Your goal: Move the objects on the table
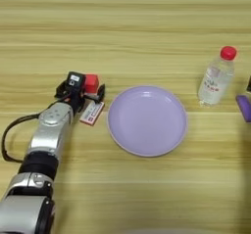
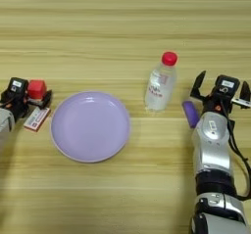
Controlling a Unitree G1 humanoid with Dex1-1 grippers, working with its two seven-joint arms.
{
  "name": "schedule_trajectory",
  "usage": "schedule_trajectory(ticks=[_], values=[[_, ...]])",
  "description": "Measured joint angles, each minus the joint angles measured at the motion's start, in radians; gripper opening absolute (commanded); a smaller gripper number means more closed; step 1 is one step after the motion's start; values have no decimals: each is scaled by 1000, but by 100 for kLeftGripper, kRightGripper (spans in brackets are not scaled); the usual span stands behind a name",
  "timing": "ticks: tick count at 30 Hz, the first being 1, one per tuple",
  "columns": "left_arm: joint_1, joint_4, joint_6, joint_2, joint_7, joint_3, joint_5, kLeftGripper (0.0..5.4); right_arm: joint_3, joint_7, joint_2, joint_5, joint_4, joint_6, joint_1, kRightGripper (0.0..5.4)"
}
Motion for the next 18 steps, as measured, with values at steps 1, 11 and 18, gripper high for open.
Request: schedule_trajectory(ticks=[1,11,18], values=[[-3,8,-2,0,0,0,0,538,0,0,0,0,0,0,0,540],[-41,97,-41,0,9,0,1,538,0,0,1,0,0,0,0,540],[-51,121,-60,0,10,2,0,500,0,0,1,0,-1,0,0,540]])
